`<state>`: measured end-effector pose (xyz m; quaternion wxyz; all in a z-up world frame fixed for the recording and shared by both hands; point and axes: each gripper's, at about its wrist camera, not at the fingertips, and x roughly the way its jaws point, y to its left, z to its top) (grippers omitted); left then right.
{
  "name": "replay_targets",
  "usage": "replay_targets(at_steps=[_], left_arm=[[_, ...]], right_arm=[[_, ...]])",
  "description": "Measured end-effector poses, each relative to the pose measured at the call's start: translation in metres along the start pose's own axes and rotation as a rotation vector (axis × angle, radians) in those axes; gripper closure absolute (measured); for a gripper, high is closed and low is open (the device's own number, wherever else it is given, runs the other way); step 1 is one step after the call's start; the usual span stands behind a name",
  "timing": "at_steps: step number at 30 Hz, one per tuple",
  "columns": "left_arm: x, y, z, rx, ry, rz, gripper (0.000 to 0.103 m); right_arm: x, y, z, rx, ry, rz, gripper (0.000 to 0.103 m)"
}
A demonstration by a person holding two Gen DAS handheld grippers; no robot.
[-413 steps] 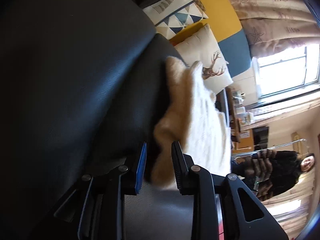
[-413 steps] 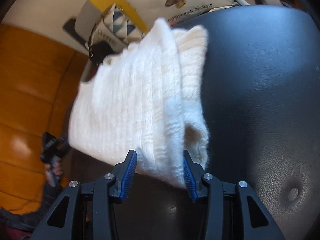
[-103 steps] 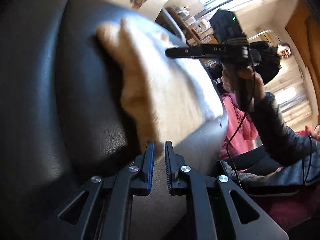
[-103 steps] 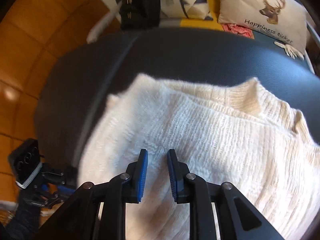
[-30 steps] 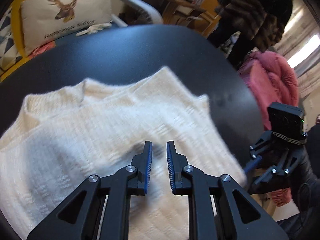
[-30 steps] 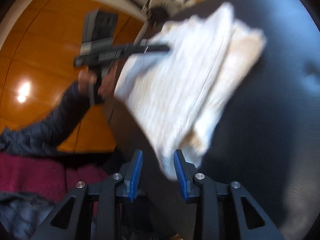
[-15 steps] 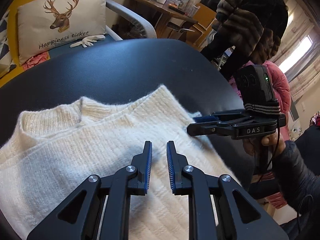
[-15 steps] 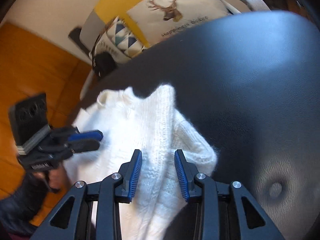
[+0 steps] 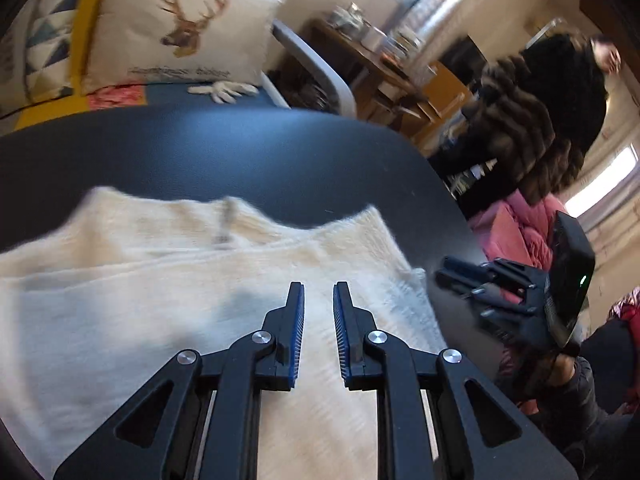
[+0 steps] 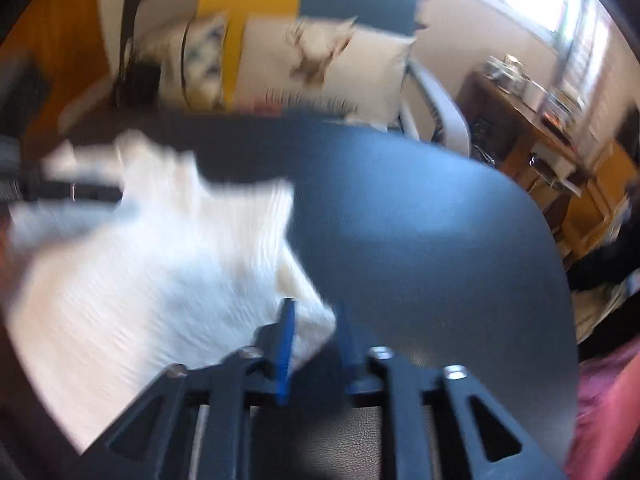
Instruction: Fold clothes
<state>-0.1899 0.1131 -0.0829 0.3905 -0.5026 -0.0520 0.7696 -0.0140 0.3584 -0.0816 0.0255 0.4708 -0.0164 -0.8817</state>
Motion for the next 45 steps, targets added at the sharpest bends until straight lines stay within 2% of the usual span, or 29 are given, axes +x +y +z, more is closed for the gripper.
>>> replay_targets(at_steps=[2,4,5,6,10,12,14,15,16,17,18,19,20,21,22,23,24,26,28,30,33,35,36,37,41,43,45], left_arm=[[-0.024,0.024,-0.005,0.031,0.003,0.085,0.087],[-0.037,0.040,-0.011,0.056,0.017,0.158,0.087],[-0.043,0.049,-0.014,0.066,0.031,0.185,0.087],[-0.046,0.055,-0.016,0.069,0.044,0.194,0.087],[-0.047,0.070,-0.021,0.099,0.100,0.201,0.086],[-0.041,0.070,-0.020,0.132,0.132,0.196,0.077],[-0.028,0.064,-0.020,0.185,0.163,0.203,0.062],[-0.022,0.061,-0.021,0.218,0.165,0.221,0.059],[-0.016,0.058,-0.021,0.252,0.164,0.245,0.051],[-0.016,0.057,-0.022,0.258,0.149,0.247,0.048],[-0.016,0.056,-0.024,0.256,0.129,0.242,0.049],[-0.017,0.055,-0.026,0.253,0.109,0.238,0.060],[-0.018,0.054,-0.027,0.250,0.090,0.233,0.093],[-0.019,0.053,-0.029,0.247,0.070,0.228,0.098],[-0.021,0.055,-0.029,0.223,0.046,0.221,0.099],[-0.024,0.056,-0.029,0.207,0.023,0.219,0.100],[-0.028,0.057,-0.029,0.195,0.000,0.218,0.100],[-0.040,0.053,-0.026,0.198,-0.057,0.215,0.100],[-0.030,0.056,-0.024,0.197,-0.028,0.260,0.100],[-0.018,0.061,-0.022,0.191,0.012,0.308,0.099],[-0.029,0.076,-0.024,0.083,0.008,0.190,0.094],[-0.052,0.094,-0.026,-0.013,-0.038,0.130,0.084],[-0.063,0.102,-0.028,-0.043,-0.063,0.137,0.080],[-0.075,0.110,-0.031,-0.057,-0.079,0.178,0.078],[-0.078,0.127,-0.037,-0.046,0.011,0.262,0.078],[-0.068,0.124,-0.040,0.000,0.058,0.293,0.078],[-0.059,0.117,-0.040,0.039,0.064,0.337,0.074]], right_arm=[[-0.014,0.000,0.015,0.088,-0.029,0.218,0.075],[-0.011,0.016,0.031,0.108,-0.015,0.405,0.070],[-0.007,0.025,0.039,0.105,-0.001,0.483,0.068],[0.003,0.036,0.048,0.081,0.019,0.505,0.067],[0.054,0.081,0.068,-0.025,0.161,0.469,0.066],[0.075,0.096,0.068,-0.060,0.232,0.444,0.066],[0.094,0.106,0.065,-0.088,0.293,0.415,0.066],[0.099,0.111,0.065,-0.102,0.296,0.394,0.065],[0.104,0.116,0.066,-0.117,0.300,0.373,0.064],[0.108,0.120,0.066,-0.131,0.304,0.353,0.062],[0.110,0.124,0.066,-0.150,0.306,0.340,0.062],[0.110,0.130,0.066,-0.197,0.300,0.317,0.064],[0.108,0.133,0.065,-0.220,0.284,0.288,0.069],[0.105,0.137,0.064,-0.242,0.268,0.260,0.072],[0.102,0.140,0.062,-0.253,0.253,0.236,0.081],[0.099,0.144,0.061,-0.264,0.237,0.212,0.091],[0.094,0.146,0.061,-0.276,0.217,0.185,0.095],[0.082,0.148,0.062,-0.287,0.173,0.155,0.098],[0.076,0.145,0.064,-0.275,0.155,0.139,0.098],[0.088,0.146,0.058,-0.278,0.183,0.112,0.098],[0.092,0.146,0.054,-0.264,0.187,0.095,0.097],[0.084,0.142,0.056,-0.232,0.177,0.112,0.094],[0.080,0.139,0.057,-0.220,0.167,0.119,0.091],[0.076,0.137,0.058,-0.207,0.157,0.126,0.083],[0.054,0.132,0.063,-0.135,0.093,0.201,0.079],[0.051,0.139,0.060,-0.134,0.091,0.252,0.077],[0.057,0.149,0.051,-0.152,0.124,0.244,0.077]])
